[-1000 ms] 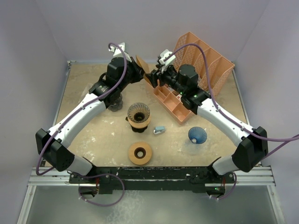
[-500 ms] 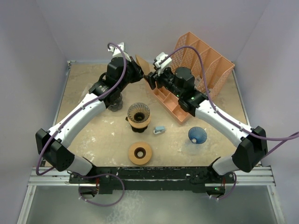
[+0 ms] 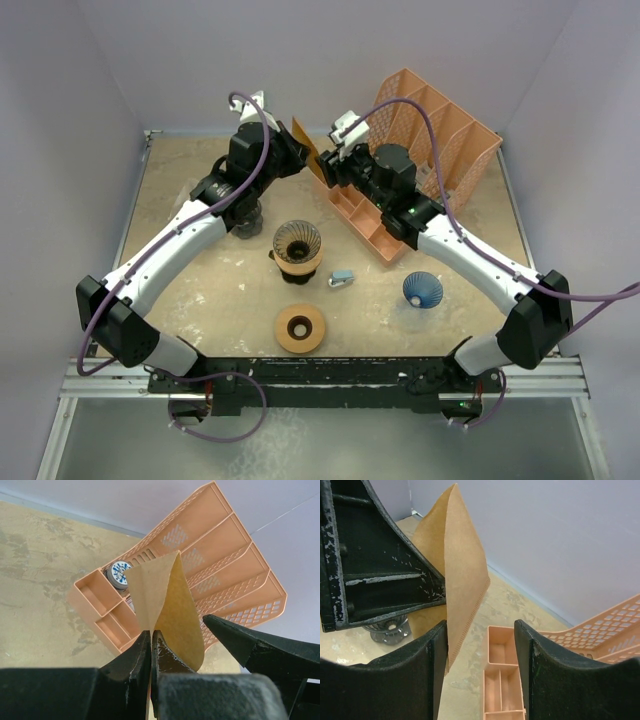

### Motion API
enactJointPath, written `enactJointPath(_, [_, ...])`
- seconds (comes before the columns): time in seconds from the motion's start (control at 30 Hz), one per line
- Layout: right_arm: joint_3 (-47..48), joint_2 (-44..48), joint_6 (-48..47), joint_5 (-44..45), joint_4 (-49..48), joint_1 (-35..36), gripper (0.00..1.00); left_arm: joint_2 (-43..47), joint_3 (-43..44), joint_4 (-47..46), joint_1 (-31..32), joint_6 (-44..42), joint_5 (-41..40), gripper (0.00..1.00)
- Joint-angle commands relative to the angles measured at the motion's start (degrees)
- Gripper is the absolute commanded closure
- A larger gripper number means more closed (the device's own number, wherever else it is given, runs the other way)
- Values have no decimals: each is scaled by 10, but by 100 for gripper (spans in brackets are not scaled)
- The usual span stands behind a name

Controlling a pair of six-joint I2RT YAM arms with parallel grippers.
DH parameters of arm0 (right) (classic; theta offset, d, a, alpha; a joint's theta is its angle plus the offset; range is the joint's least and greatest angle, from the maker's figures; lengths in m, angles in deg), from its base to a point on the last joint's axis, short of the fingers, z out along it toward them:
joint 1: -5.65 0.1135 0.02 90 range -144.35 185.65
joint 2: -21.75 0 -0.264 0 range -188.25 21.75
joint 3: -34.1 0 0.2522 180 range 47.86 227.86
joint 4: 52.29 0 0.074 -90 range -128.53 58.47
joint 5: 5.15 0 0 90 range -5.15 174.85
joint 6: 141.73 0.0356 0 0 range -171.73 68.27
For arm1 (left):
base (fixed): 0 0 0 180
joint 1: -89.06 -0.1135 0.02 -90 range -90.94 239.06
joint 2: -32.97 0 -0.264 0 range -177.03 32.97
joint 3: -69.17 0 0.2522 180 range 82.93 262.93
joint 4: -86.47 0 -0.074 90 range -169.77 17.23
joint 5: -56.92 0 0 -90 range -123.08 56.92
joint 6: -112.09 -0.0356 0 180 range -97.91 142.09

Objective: Place the coffee filter in the dripper
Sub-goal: Pick up the coffee filter from the coffee filter holder.

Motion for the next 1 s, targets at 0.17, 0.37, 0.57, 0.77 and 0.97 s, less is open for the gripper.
enactJointPath(0.17, [-3, 3, -4, -8, -18, 8, 44, 4, 20, -22, 3, 9, -14, 100])
enactJointPath(0.37, [18, -11, 8, 13, -8, 9, 48, 7, 10, -32, 3, 3, -3, 100])
enactJointPath(0.57, [36, -20, 17, 29, -3, 9, 51, 9, 1, -42, 3, -4, 4, 100])
enactJointPath(0.77, [38, -15, 22, 47, -5, 9, 54, 9, -7, -46, 3, -7, 8, 100])
enactJointPath(0.97, [44, -6, 47, 29, -6, 7, 56, 11, -12, -50, 3, -9, 6, 100])
